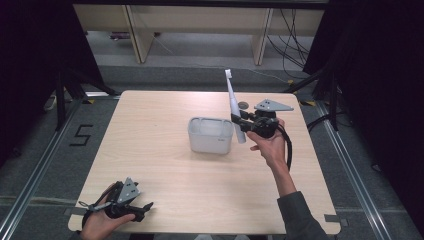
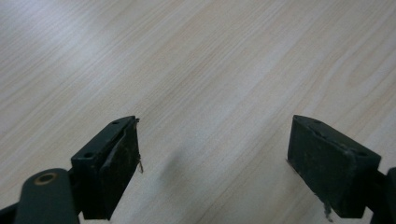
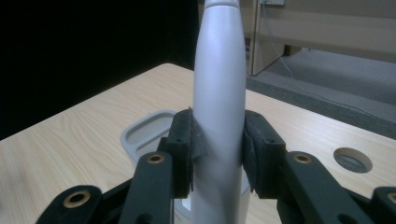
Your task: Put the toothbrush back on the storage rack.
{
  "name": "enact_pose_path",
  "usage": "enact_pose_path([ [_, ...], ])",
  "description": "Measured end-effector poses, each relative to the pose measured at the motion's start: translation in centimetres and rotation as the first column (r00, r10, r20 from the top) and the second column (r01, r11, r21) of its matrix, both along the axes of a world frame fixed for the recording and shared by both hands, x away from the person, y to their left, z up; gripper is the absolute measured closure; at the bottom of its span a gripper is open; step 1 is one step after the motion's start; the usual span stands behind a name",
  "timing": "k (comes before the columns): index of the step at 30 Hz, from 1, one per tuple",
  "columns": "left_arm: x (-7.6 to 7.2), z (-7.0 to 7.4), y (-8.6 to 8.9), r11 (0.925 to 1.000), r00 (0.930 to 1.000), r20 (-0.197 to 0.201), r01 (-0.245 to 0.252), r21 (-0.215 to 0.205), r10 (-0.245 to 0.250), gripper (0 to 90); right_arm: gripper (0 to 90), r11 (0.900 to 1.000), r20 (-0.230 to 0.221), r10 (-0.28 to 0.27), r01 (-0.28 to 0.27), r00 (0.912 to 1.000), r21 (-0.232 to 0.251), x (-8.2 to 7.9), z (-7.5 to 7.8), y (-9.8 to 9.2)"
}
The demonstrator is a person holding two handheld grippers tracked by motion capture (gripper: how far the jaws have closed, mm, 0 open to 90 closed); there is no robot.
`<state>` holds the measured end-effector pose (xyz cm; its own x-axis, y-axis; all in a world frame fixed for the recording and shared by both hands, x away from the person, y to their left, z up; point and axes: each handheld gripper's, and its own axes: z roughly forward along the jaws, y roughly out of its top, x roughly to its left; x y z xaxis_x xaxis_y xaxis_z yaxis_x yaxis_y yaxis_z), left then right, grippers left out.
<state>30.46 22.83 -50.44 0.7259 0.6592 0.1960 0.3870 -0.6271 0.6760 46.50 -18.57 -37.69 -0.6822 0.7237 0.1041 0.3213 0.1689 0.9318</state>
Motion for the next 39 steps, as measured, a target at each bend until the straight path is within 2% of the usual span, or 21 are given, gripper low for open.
enact_pose_path([
  [1,0.0,0.0,0.0,1.0,1.0,0.001,-0.001,0.001,0.001,16.2,66.6,1.0,0.014,-0.014,0.014,0.9998,-0.008,0.1,0.0,0.1],
  [4,0.0,0.0,0.0,1.0,1.0,-0.001,-0.002,-0.002,0.002,16.2,66.5,1.0,-0.005,-0.022,0.022,0.9997,0.013,0.4,-0.1,0.5],
  [7,0.0,0.0,0.0,1.0,1.0,0.002,0.0,0.001,0.0,16.2,66.5,1.0,0.023,-0.024,0.023,0.9995,0.018,0.8,0.0,0.8],
  [9,-0.1,0.0,0.0,1.0,1.0,0.003,-0.001,-0.002,0.001,16.3,66.5,0.999,0.009,-0.023,0.022,0.9997,0.027,1.0,0.2,1.2],
  [11,0.0,0.0,0.0,1.0,1.0,-0.003,0.0,0.0,0.0,16.2,66.5,0.999,0.034,-0.03,0.03,0.9989,0.015,1.4,0.3,1.4],
  [15,-0.1,0.0,0.0,1.0,1.0,-0.004,0.0,-0.006,0.0,16.2,66.5,0.997,0.014,-0.043,0.042,0.999,0.059,1.9,0.1,1.9],
  [16,0.0,0.0,0.1,1.0,1.0,-0.002,0.005,0.002,-0.005,16.3,66.5,0.998,0.025,-0.041,0.04,0.9989,0.051,2.1,0.0,2.0],
  [17,0.0,0.0,0.0,1.0,1.0,-0.002,0.0,-0.002,0.0,16.2,66.5,0.998,0.055,-0.04,0.038,0.9977,0.045,2.3,-0.1,2.1],
  [18,0.0,0.0,0.1,1.0,1.0,0.0,0.001,0.0,-0.001,16.3,66.5,0.997,0.024,-0.045,0.043,0.9987,0.059,2.3,-0.1,2.2],
  [19,0.0,0.0,0.1,1.0,1.0,0.001,0.003,0.0,-0.003,16.2,66.5,0.996,0.023,-0.054,0.052,0.9983,0.071,2.3,-0.2,2.4],
  [23,0.0,0.0,0.0,1.0,1.0,-0.001,-0.001,-0.003,0.001,16.2,66.5,0.997,0.038,-0.054,0.052,0.9978,0.064,2.8,-0.2,2.8],
  [25,0.0,0.1,0.1,0.9999,0.9999,0.004,0.009,0.008,-0.009,16.3,66.5,0.993,0.01,-0.07,0.068,0.9975,0.092,2.9,-0.4,3.0],
  [26,-0.1,0.0,0.0,1.0,1.0,-0.003,0.0,-0.005,0.0,16.2,66.5,0.995,0.025,-0.065,0.062,0.9976,0.081,3.2,-0.5,2.9],
  [27,0.0,0.1,0.1,1.0,1.0,0.001,0.006,0.001,-0.006,16.2,66.5,0.995,0.027,-0.067,0.064,0.9974,0.075,3.3,-0.6,2.9],
  [34,0.0,0.0,0.1,1.0,1.0,-0.002,0.002,-0.002,-0.002,16.2,66.5,0.993,0.009,-0.076,0.074,0.9971,0.089,3.6,-1.2,3.2],
  [39,-0.1,0.0,0.1,1.0,1.0,-0.001,-0.001,-0.003,0.001,16.2,66.4,0.993,0.026,-0.084,0.082,0.9961,0.088,3.6,-1.5,3.4],
])
